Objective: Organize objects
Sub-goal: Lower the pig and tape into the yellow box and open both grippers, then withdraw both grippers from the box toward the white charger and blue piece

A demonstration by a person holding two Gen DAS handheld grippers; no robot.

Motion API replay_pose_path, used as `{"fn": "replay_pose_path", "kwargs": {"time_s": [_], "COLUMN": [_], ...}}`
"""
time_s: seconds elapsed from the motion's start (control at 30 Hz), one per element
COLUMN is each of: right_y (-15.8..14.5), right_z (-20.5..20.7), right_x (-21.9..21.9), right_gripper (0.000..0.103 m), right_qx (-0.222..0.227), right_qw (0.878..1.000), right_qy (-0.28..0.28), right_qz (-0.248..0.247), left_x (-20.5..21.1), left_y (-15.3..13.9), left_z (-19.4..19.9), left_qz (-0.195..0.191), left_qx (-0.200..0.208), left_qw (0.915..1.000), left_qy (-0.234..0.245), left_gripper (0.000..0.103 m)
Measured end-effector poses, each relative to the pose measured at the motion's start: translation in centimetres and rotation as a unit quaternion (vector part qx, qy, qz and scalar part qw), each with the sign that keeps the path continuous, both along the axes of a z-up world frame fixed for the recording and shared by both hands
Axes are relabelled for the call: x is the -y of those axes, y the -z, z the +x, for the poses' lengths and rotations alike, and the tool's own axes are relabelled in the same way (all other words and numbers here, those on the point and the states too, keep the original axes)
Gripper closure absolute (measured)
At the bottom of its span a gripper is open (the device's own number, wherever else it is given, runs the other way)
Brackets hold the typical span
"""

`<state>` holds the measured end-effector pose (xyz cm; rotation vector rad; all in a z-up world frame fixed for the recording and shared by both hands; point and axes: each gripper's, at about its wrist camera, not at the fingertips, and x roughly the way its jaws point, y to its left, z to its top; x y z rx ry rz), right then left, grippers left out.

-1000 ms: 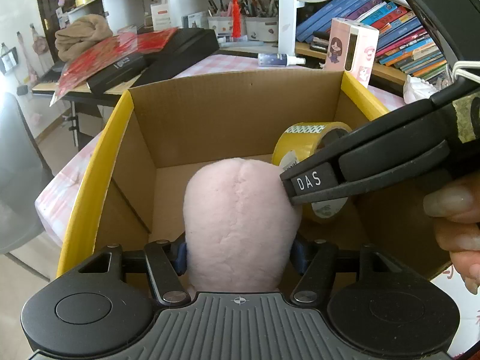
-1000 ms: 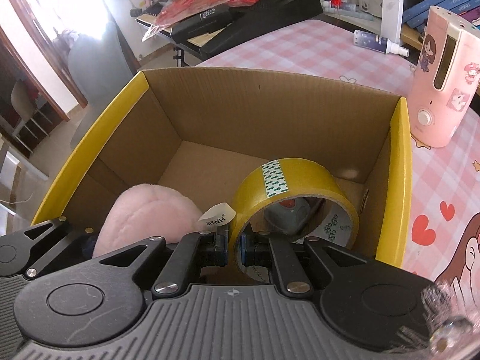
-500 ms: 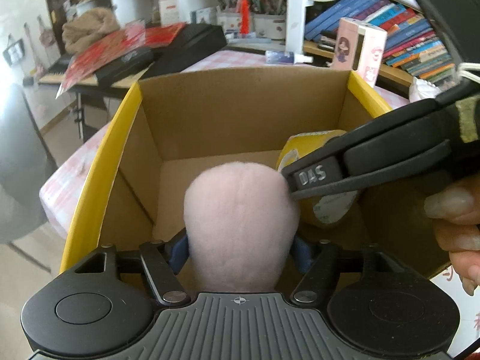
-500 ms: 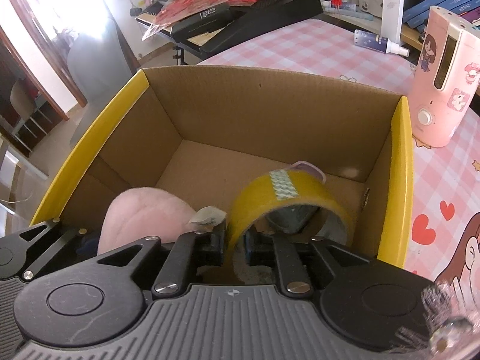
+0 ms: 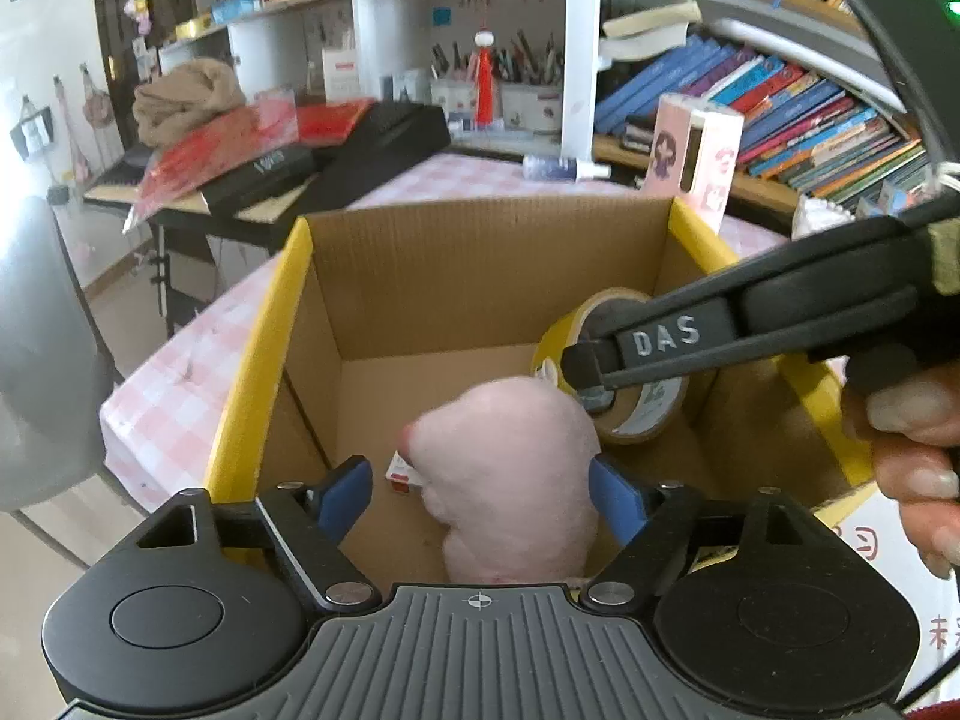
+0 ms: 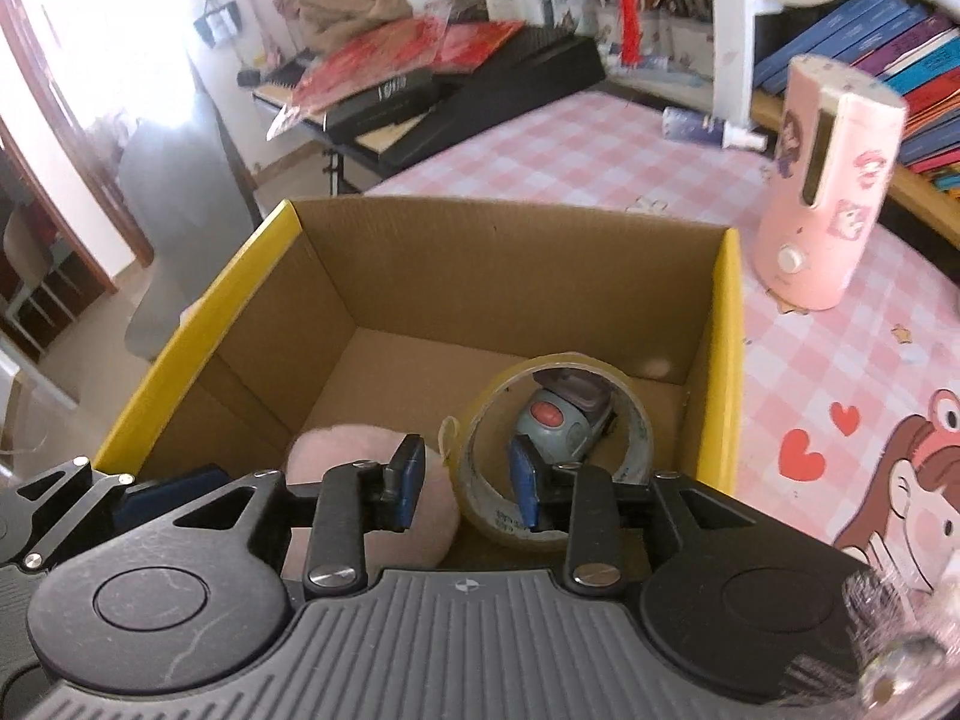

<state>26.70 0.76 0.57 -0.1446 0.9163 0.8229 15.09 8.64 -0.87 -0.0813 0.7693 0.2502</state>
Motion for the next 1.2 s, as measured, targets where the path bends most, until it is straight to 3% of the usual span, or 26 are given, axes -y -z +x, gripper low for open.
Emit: {"fn": "replay_pose_path", "kwargs": {"time_s": [0.1,0.57,0.83,0.97,1.2], "right_y": [-1.1,-5.0,-3.6,-2.9,-1.8], "right_z": [-1.5,-9.0,-14.0,-17.1,-20.7], "right_x": [1.0,6.0,7.7,8.9,10.7], "right_gripper": [0.067,0.066,0.058,0.054,0.046], "right_qx": [0.025,0.132,0.179,0.198,0.207], "right_qw": [1.0,0.986,0.973,0.961,0.949], "right_qy": [0.011,0.081,0.144,0.189,0.237], "right_qz": [0.013,0.052,0.025,0.031,0.01], "left_x": [0.0,-0.9,-0.9,-0.4,1.1], "left_y": [-0.8,-3.3,-2.9,-2.6,-2.0], "left_z": [-1.0,-6.8,-10.2,-11.5,-13.4], "left_qz": [0.0,-0.003,-0.004,0.015,0.022], "left_qx": [0.021,0.1,0.101,0.092,0.087], "left_qw": [0.9997,0.995,0.9949,0.9956,0.9951], "left_qy": [0.008,-0.004,0.002,0.0,0.04], "left_gripper": [0.02,0.016,0.015,0.014,0.013]}}
